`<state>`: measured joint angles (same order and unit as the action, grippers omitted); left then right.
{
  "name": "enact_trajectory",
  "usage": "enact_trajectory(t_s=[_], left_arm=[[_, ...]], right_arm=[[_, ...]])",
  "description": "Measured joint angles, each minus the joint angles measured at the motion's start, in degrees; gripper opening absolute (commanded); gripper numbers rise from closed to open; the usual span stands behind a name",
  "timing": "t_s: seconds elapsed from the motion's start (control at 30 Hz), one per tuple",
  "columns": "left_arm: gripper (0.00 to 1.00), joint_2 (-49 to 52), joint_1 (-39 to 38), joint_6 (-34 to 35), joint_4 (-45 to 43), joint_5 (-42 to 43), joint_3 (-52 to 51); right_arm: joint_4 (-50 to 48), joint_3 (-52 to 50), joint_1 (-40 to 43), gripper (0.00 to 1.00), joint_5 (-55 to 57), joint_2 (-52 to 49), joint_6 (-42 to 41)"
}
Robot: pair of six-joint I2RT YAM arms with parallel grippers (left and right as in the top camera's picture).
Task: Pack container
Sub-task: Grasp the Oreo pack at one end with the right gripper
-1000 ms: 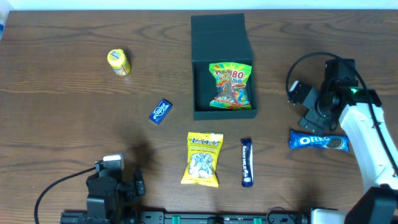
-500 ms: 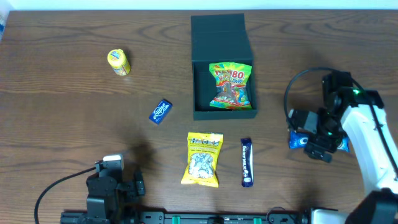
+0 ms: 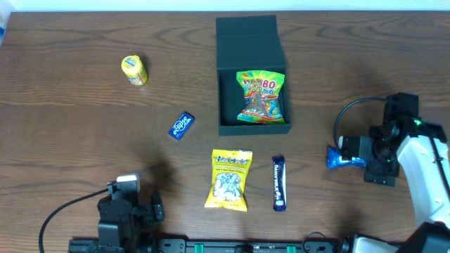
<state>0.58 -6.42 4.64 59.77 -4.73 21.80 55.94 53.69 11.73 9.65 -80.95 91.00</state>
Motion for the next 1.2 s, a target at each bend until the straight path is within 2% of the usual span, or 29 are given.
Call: enact_trajectory(t_s=[0.67, 1.2], left_arm=[[0.95, 0.0, 0.0, 0.0, 0.0, 0.0, 0.0], [0.96, 0.0, 0.0, 0.0, 0.0, 0.0, 0.0]], right_arm=[[-7.2, 0.0, 0.0, 0.99, 0.2, -11.9, 2.6], [-11.9, -1.4, 0.0, 0.99, -2.8, -12.3, 0.8]])
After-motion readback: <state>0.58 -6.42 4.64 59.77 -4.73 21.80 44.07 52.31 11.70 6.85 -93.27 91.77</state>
